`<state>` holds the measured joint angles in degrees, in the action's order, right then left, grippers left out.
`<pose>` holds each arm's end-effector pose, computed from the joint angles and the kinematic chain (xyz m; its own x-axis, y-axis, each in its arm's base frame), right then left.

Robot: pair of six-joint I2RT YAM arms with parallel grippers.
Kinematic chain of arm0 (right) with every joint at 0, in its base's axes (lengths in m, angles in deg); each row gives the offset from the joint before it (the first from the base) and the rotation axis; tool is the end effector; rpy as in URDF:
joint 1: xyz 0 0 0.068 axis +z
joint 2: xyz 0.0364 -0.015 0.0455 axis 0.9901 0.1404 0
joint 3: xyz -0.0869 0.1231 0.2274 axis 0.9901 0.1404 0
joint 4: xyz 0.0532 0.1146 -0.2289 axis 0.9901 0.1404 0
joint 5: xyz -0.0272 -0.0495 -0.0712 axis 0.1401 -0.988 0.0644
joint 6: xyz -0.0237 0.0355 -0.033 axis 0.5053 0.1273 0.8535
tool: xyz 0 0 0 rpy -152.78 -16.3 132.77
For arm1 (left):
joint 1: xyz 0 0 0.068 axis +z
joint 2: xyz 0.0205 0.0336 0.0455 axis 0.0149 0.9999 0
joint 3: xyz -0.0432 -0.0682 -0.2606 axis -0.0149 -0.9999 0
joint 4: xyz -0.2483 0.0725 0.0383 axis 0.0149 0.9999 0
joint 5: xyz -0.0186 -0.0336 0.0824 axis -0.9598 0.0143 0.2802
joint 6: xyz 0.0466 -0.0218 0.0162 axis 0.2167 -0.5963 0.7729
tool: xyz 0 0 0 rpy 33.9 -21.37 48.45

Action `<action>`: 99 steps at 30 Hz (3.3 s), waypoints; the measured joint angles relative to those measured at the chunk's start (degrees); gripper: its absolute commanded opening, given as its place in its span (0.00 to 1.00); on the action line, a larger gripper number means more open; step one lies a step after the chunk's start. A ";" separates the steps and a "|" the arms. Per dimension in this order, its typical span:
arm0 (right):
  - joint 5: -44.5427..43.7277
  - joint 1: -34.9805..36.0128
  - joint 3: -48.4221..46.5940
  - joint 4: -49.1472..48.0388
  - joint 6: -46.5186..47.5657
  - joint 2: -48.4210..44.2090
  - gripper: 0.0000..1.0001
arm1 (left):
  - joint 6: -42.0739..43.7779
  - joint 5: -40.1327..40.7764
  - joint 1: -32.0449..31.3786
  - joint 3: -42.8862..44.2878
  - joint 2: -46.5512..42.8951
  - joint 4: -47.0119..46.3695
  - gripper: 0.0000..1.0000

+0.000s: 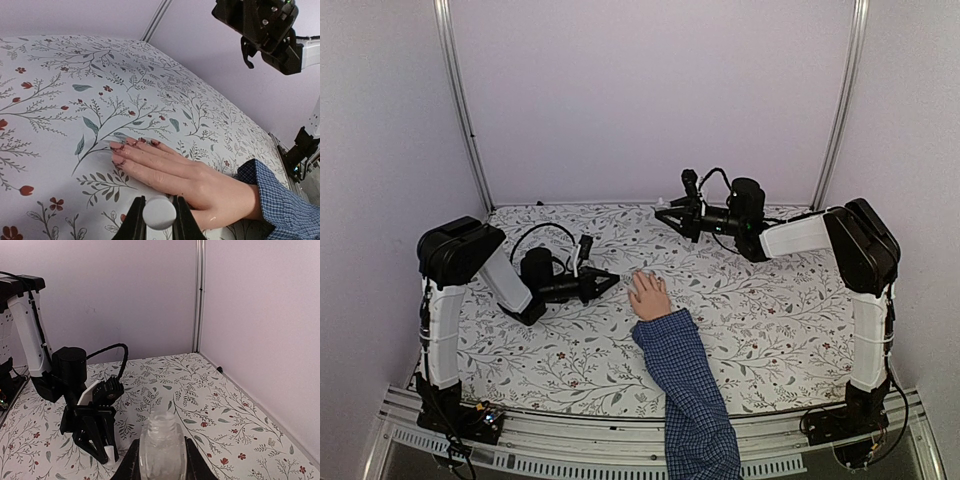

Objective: Paint the nails
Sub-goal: Paint the nail polish on the nail.

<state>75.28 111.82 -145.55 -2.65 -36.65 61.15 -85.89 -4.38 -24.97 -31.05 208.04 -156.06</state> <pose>0.3964 0.2565 0.2141 0.0624 -0.0082 -0.9980 -0.9591 0.2763 -0.0622 0.3271 -0.1841 0.0737 -0.5114 -0.1032 -0.8531 0.7665 0.3941 -0.5072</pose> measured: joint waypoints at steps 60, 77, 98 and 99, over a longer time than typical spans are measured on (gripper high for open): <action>0.02 0.00 0.00 0.02 0.66 0.00 0.00 | 2.71 -0.46 -0.90 -0.87 0.39 2.49 0.00; 0.00 0.00 0.00 0.04 0.68 0.00 0.00 | -0.92 -2.23 -0.02 -0.81 0.42 -2.32 0.00; 0.00 0.00 0.00 0.07 0.68 0.00 0.00 | -0.83 -2.27 -0.07 1.90 1.95 1.90 0.00; 0.00 0.00 0.00 0.07 0.68 0.00 0.00 | -0.74 -2.27 -0.15 2.01 2.10 2.03 0.00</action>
<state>75.28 111.82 -145.55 -2.59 -35.97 61.15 -86.63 -6.65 -25.12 -29.03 210.14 -154.03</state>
